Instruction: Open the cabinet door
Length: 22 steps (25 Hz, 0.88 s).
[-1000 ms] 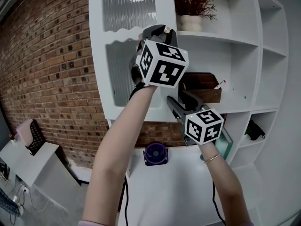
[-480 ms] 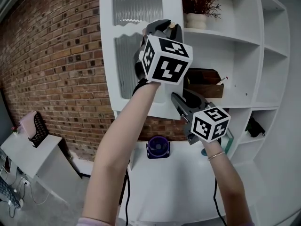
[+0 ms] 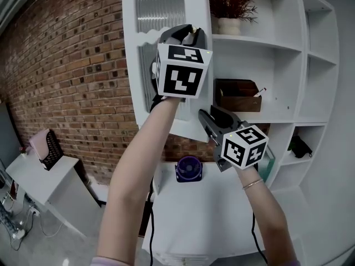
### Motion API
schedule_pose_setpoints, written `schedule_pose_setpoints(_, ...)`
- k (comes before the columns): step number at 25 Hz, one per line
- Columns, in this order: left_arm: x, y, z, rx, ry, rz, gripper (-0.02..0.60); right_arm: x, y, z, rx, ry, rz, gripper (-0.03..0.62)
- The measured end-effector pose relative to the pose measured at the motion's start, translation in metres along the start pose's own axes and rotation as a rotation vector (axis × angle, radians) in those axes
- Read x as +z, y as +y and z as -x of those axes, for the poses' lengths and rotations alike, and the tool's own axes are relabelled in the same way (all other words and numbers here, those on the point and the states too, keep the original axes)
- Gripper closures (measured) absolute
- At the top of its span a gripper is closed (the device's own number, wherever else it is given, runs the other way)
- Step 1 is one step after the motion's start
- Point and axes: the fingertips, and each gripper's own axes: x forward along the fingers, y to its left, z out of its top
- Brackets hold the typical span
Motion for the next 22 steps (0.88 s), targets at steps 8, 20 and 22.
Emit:
schedule_pose_setpoints(8,0.015,0.008,0.023,0.023,0.009,-0.011,0.497,0.011,0.026,0.011,0.041,-0.017,-0.024,0.51)
schedule_pose_setpoints(20,0.029,0.024,0.054,0.047,0.018,0.026,0.488,0.019,0.067,0.018,0.101,-0.035,-0.016,0.513)
schedule_pose_setpoints(22,0.032,0.027,0.06,0.054,0.02,0.021,0.488,0.021,0.074,0.019,0.112,-0.038,-0.015,0.513)
